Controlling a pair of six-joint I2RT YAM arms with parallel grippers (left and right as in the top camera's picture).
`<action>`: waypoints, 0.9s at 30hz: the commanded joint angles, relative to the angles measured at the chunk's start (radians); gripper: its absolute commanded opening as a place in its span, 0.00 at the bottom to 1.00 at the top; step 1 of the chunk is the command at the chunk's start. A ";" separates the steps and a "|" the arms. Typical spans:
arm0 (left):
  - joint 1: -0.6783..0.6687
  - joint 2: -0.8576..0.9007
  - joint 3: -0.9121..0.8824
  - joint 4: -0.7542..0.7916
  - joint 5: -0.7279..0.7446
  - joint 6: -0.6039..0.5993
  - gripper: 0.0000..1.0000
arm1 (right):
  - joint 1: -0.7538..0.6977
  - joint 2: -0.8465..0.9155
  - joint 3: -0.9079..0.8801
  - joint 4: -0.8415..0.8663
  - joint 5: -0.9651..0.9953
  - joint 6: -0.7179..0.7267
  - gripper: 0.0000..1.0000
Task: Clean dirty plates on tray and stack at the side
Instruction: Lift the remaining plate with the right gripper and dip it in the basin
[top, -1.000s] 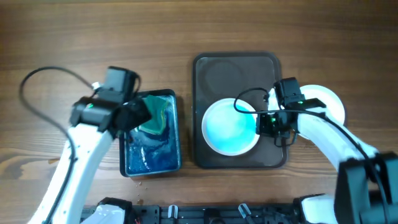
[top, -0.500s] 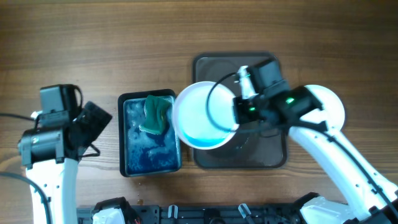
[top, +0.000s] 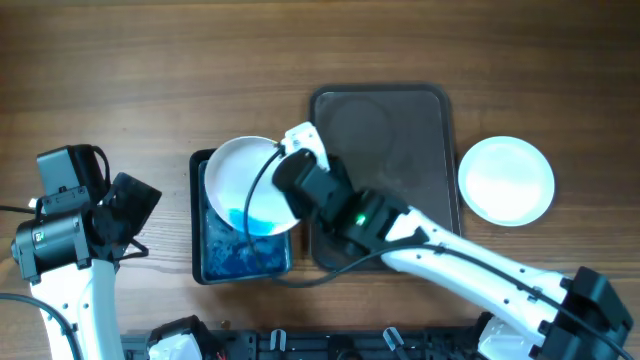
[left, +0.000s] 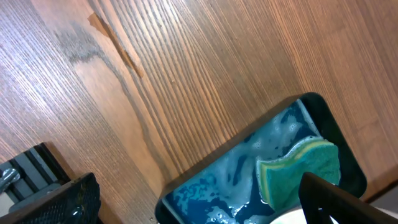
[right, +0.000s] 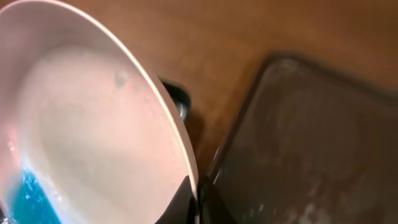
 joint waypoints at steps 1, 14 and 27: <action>0.007 -0.009 0.015 0.000 -0.006 -0.017 1.00 | 0.073 0.006 0.024 0.066 0.336 -0.092 0.04; 0.007 -0.009 0.015 -0.001 -0.006 -0.017 1.00 | 0.283 0.006 0.024 0.309 0.759 -0.468 0.04; 0.007 -0.009 0.015 0.000 -0.006 -0.017 1.00 | 0.352 0.006 0.024 0.383 0.804 -0.608 0.04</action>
